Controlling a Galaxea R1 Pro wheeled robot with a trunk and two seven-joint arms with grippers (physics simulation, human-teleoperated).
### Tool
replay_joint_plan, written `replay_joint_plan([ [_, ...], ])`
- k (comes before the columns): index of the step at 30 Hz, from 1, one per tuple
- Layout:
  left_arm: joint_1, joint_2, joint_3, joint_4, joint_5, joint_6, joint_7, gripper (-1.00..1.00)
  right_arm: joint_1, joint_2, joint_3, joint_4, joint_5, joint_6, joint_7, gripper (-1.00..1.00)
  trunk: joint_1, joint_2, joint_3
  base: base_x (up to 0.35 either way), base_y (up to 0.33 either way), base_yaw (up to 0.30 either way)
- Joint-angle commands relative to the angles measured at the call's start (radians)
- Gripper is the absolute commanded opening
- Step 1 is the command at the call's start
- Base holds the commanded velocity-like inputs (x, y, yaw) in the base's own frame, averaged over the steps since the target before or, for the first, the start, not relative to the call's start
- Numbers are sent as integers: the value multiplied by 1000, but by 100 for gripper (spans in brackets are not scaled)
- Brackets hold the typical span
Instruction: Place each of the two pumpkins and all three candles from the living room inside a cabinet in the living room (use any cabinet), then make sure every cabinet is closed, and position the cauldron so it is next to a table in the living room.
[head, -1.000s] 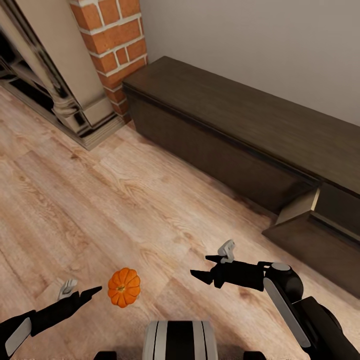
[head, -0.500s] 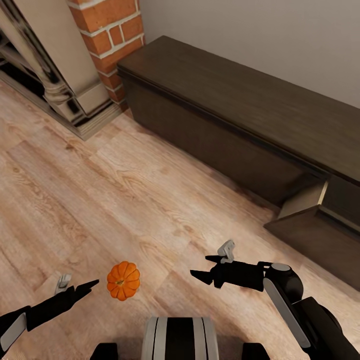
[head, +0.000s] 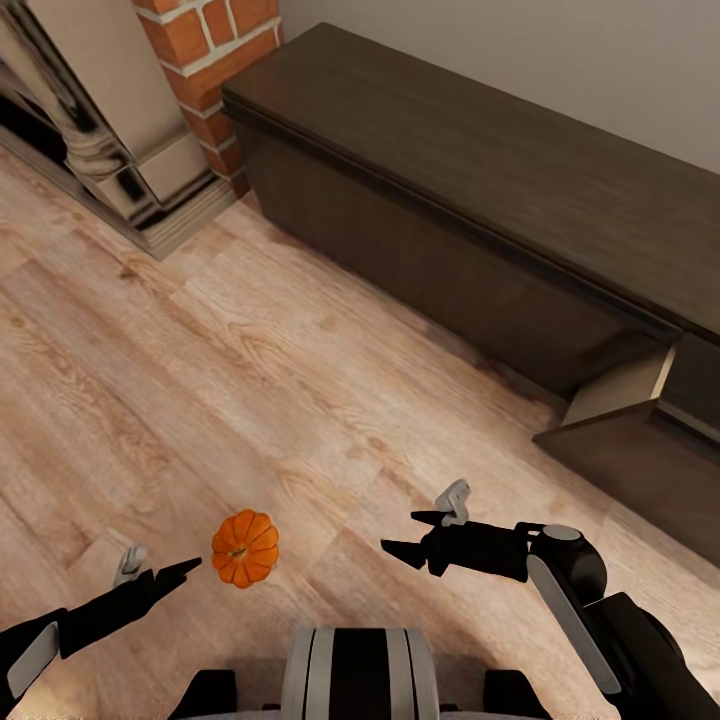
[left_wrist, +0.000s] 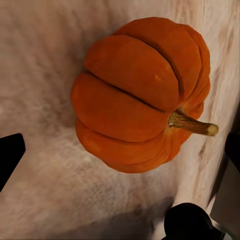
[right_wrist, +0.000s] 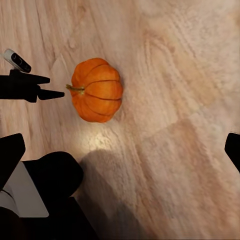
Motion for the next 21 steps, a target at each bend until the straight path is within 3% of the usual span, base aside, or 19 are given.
replay_joint_plan([
  [1,0,0,0,0,0,0,0,100,0,0,0,0,0,0,0,100,0,0,-4,0,0,0],
  [7,-1,0,0,0,1,-4,0,100,0,0,0,0,0,0,0,100,3,-2,-27,0,0,-9],
  [12,1,0,35,0,1,-21,0,100,0,0,0,0,0,-1,0,100,3,-2,-27,6,0,0],
  [17,6,-2,42,1,4,-74,2,100,0,0,0,0,0,-1,0,100,3,-2,-27,142,0,0],
  [21,7,-2,43,1,8,-52,-2,100,0,0,0,0,0,-1,0,100,4,-2,-31,35,0,0],
])
